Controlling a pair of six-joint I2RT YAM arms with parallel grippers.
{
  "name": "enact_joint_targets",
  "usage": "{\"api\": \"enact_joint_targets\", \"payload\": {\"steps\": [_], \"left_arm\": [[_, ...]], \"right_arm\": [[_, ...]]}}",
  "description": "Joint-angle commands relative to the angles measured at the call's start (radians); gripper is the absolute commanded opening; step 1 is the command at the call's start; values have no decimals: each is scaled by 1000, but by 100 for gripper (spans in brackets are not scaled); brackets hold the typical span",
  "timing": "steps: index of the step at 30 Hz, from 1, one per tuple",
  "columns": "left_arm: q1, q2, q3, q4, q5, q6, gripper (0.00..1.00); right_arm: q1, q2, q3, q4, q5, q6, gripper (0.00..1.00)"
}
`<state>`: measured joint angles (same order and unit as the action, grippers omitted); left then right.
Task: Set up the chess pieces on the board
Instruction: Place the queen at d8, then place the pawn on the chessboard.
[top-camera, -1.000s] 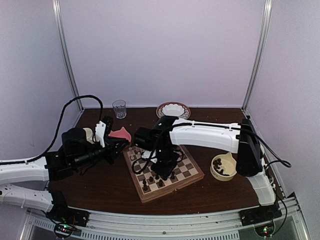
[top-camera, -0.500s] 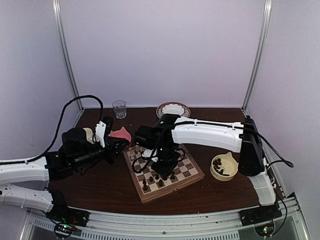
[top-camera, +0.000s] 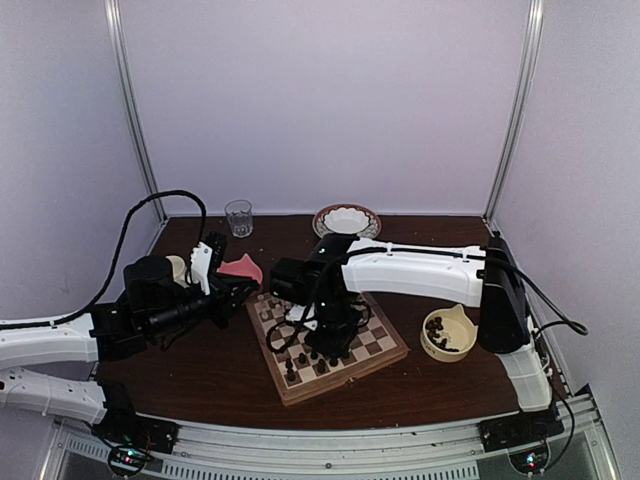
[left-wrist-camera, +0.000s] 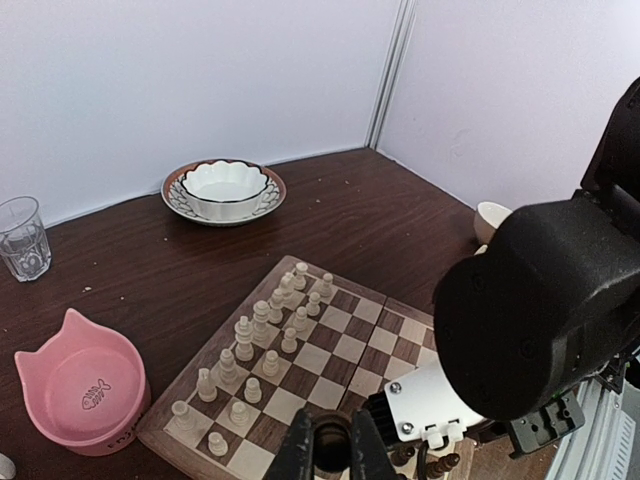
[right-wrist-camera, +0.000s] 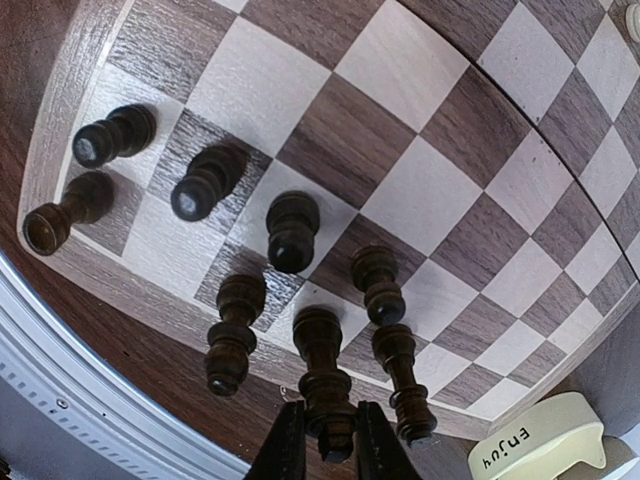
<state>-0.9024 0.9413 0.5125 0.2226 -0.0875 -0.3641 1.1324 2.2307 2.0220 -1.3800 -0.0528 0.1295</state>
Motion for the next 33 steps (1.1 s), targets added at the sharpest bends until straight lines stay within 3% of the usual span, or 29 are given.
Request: {"api": "enact_joint_targets", "payload": {"steps": [1,4,9,11,25,33], "left_arm": [[2,5,14,37,12,16,0],[2,5,14,37,12,16,0],[2,7,14,37,15,16,0],[2,7,14,37,15,16,0],[2,44,26,37,26,19,0],[-8,152,106,-32,80,41,0]], "right_arm": [[8,-37,-12,-2,-7,-5,6],[9,-34,-12,2,-6,-7,10],[7,-37,-18,6,2,-8,31],[8,-44,-20,12,3,-7,35],[-10,-238,-55,143,-21,-1,40],[-158,-457,-364,505,-26,-14,40]]}}
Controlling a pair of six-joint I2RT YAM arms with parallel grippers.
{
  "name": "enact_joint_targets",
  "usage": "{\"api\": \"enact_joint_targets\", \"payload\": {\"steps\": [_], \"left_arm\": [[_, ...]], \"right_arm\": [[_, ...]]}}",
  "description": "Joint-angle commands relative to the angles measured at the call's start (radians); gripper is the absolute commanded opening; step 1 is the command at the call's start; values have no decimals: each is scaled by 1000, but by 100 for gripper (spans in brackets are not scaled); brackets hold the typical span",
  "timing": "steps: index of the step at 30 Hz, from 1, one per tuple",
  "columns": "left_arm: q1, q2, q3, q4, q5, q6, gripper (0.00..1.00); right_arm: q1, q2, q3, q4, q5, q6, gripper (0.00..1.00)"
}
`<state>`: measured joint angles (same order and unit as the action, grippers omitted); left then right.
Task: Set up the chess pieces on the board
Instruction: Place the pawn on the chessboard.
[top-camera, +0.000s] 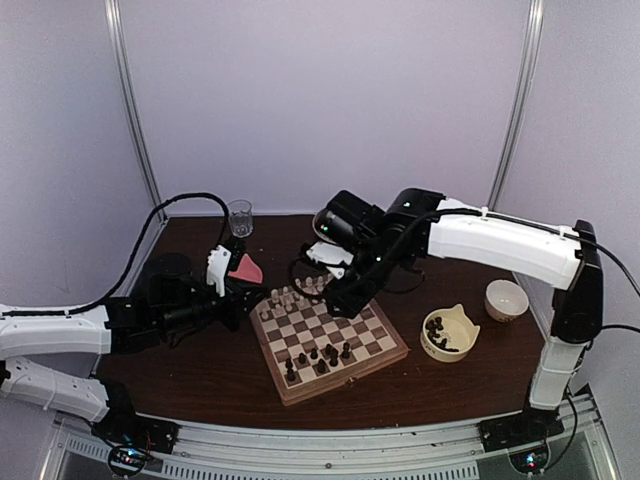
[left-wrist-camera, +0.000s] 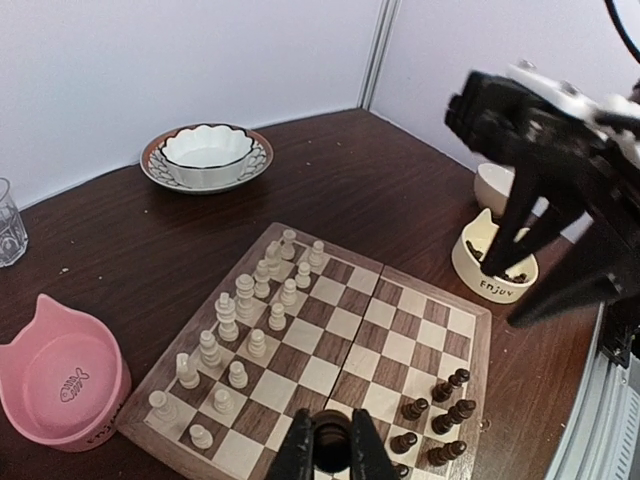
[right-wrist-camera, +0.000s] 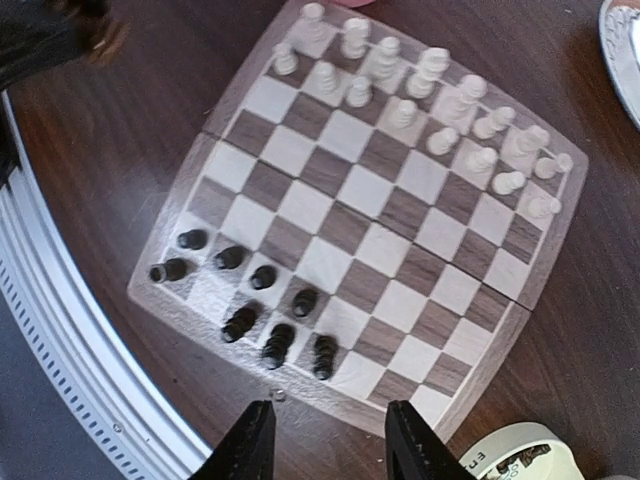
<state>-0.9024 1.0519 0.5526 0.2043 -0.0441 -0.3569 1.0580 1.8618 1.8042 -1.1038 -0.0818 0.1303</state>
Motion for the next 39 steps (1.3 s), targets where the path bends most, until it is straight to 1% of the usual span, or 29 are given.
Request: {"api": "enact_joint_targets", "payload": {"steps": [1,4,8,11,13,17,20,23,28,39], "left_arm": [[-16,59,79,-25,35,45,0],[-52,118,138,-75,10,87,0],[-84,216,204,-120,4,126,0],[-100,305,249,-132,28,141,0],[-107,365,285,-138,61,144,0],[-108,494,359,-148,124,151,0],[-109,582,433,-179,144,155,0],[-108,651,489,-197,172,154,0],[-108,717,544,-235,202,144,0],[-109,805,607,-268,228,139,0]], "right_arm": [[-103,-120,-195,305,0,-27,40],[-151,-217,-365,487,8,-51,41],[-182,-333,-561,717,30,7,41],[-183,-411,-705,866,89,17,41],[-185,-449,-774,925,155,28,41],[-188,-512,-854,979,283,59,41],[-190,-564,-909,1022,339,76,42],[-191,-615,-968,1070,373,90,44],[-194,-649,-1012,1101,386,109,45],[-194,-660,-1016,1101,383,110,45]]}}
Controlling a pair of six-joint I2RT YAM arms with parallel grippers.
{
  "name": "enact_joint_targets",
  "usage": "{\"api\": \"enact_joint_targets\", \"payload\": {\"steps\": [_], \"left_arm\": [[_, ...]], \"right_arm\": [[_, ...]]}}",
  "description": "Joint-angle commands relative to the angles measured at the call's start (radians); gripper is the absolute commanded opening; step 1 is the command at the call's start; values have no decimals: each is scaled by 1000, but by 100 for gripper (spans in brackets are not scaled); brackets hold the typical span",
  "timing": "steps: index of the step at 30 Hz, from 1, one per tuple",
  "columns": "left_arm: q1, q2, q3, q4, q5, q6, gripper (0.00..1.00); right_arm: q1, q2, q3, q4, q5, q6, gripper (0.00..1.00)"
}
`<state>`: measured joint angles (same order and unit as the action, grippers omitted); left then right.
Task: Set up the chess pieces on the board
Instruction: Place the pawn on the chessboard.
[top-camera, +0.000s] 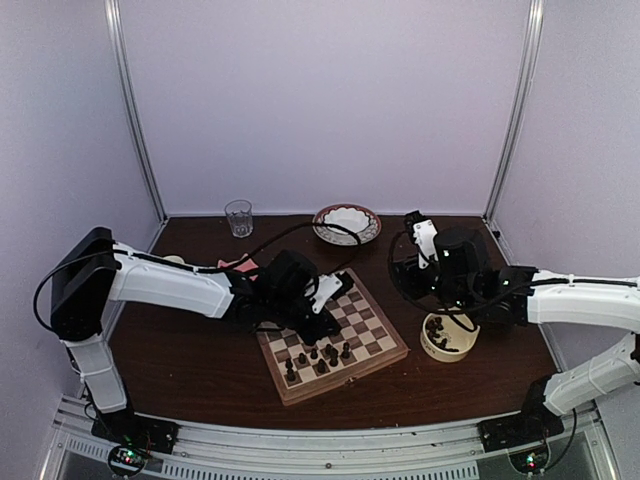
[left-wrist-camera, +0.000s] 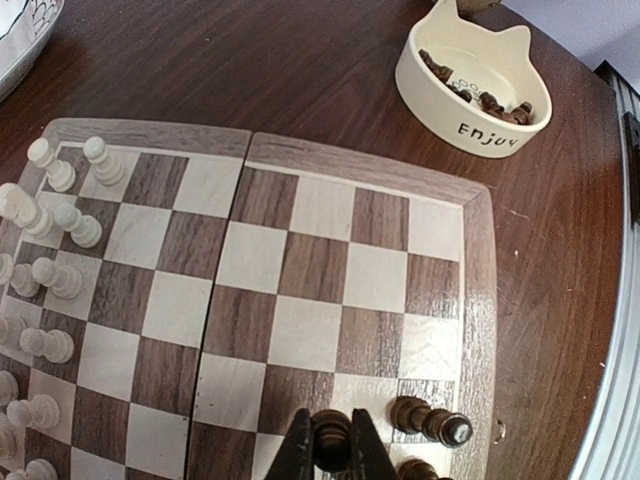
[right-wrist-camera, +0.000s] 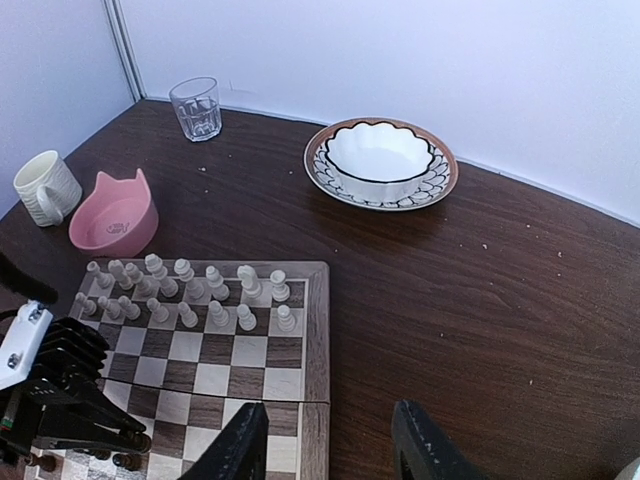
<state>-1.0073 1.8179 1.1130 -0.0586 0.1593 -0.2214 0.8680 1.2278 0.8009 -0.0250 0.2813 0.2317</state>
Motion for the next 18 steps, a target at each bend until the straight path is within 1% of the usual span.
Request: {"api": "enact_joint_targets", "payload": {"steps": [1,3,9,10,12,15,18], "left_arm": [[-4,47,51,-8,23,3,0],[-4,61,59,-10,18,4,0],[-4,99,98,-42,2,8,0],[-4,103,101,-46,-2,6,3],[-3,103,107,-55,-9,2,16],[-3,85,108,-57,-6,-12,31],[-4,51,106,-58,-5,-28,45]], "right_arm": [[-4,-28,-16,22,19,10,45],[-4,-39,-28,57,14,7,45],[-4,-56,-41,70,14,6,46],[-4,-55,-42,70,12,6,46],[-4,-52,-40,69,-1,6,49],[-4,-52,-37,71,-33,3,49],[-4,-57,-41,71,-39,3,49]]}}
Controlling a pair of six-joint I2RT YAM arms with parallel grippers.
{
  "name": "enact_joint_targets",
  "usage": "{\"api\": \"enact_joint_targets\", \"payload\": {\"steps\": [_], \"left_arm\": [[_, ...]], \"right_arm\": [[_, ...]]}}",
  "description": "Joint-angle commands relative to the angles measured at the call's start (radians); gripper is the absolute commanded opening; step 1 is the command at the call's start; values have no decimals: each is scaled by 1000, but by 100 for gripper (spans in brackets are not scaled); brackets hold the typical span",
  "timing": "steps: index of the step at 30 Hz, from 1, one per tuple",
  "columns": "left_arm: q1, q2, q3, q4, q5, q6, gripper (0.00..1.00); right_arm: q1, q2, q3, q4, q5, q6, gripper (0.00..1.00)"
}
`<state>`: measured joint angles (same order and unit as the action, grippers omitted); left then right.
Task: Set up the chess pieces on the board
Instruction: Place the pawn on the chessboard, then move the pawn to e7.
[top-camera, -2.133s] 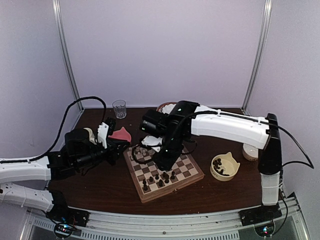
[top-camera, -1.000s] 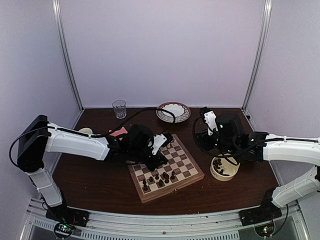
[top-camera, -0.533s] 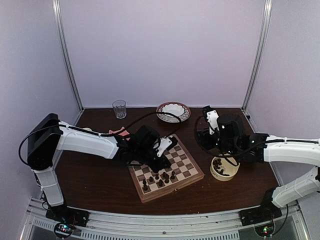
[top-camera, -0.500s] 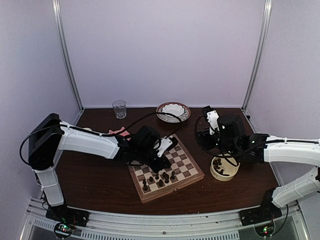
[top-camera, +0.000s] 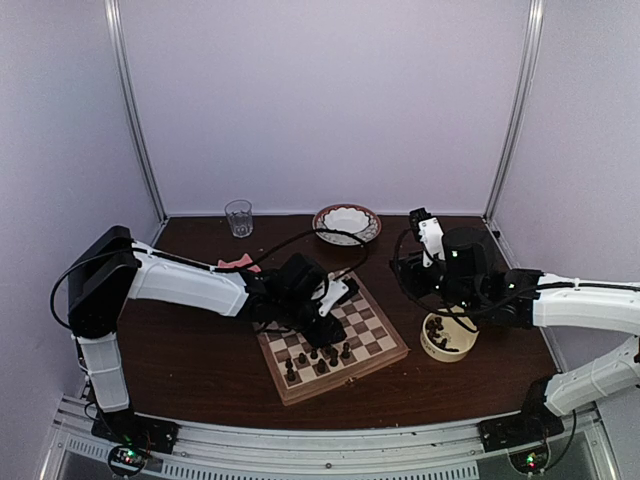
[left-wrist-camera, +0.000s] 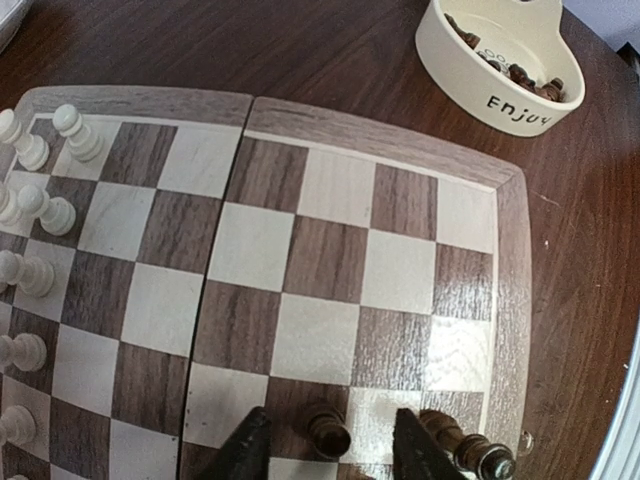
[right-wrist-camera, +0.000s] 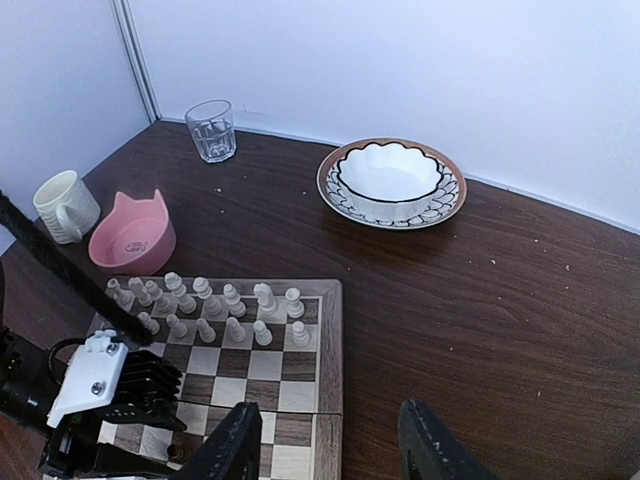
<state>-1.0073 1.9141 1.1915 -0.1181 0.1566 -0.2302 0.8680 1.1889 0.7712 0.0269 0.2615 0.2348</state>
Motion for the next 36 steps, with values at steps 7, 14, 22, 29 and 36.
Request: {"api": "enact_joint_targets", "payload": {"steps": [7,14,22,29,36], "left_arm": [[2,-163,-25,8,-37,-34,48],[63,-374,-203,111,-79,-50,48],[79,-564,-402,254,-275,-57,48],[79,-629,-468,288,-310,-49,48],[79,-627,-454,266,-305,-58,48]], "right_arm": [[-4,-31,-12,12,-56,-20,48],[-11,84,101,-157,-230,-49,42],[-13,347,292,-308,-489,-95,35],[-12,453,357,-355,-598,-109,34],[0,542,460,-491,-580,-76,34]]}}
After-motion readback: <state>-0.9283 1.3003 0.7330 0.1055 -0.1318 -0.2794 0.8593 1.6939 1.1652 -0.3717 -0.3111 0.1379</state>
